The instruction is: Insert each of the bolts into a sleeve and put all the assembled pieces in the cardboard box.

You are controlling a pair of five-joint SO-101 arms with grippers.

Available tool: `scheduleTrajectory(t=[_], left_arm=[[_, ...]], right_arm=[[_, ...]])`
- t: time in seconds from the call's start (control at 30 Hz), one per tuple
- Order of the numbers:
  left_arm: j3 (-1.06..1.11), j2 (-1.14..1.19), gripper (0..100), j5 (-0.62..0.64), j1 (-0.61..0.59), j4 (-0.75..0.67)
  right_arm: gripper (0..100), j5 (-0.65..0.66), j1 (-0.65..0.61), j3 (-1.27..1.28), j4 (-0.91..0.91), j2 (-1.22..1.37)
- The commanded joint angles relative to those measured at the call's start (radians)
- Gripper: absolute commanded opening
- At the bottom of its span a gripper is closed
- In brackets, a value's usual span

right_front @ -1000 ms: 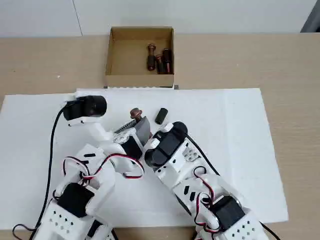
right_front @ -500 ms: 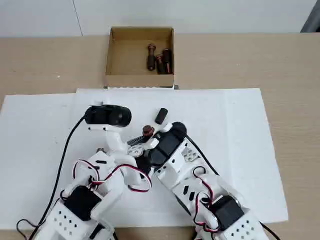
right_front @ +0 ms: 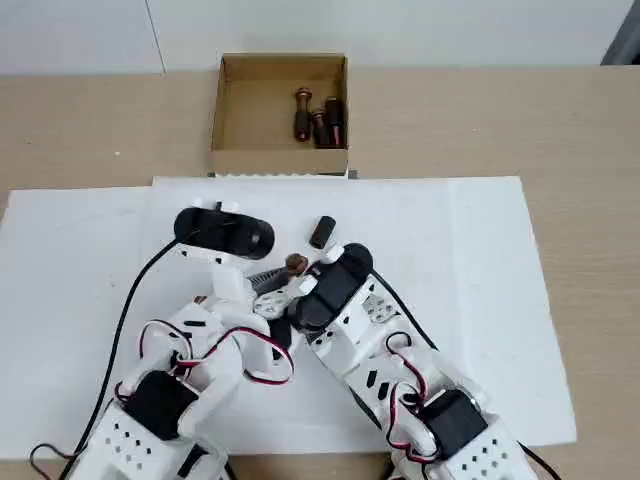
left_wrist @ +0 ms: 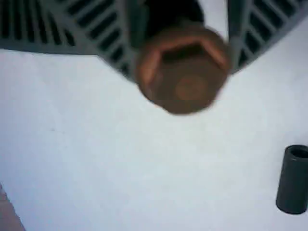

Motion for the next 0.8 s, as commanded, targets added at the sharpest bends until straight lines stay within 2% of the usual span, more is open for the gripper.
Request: scheduleTrajectory(t=[0.0,0.6,0.67,0.77], left_arm=[[-0.025,0.000,21,-0.015,-0.026,0.025],[-0.239,0.000,21,-0.015,-0.034,0.144],[-0.240,0.000,18,-0.017,-0.052,0.144],[-0.242,0.000,9,-0.057,-0.117,0.138]], right_arm=[[0.3,0.008,-0.001,-0.060,-0.019,-0.013],[0.3,0.006,-0.001,-0.058,-0.019,-0.013],[0.3,0.006,-0.001,-0.061,-0.019,-0.013],[0.3,0.005,0.001,-0.061,-0.018,-0.013]])
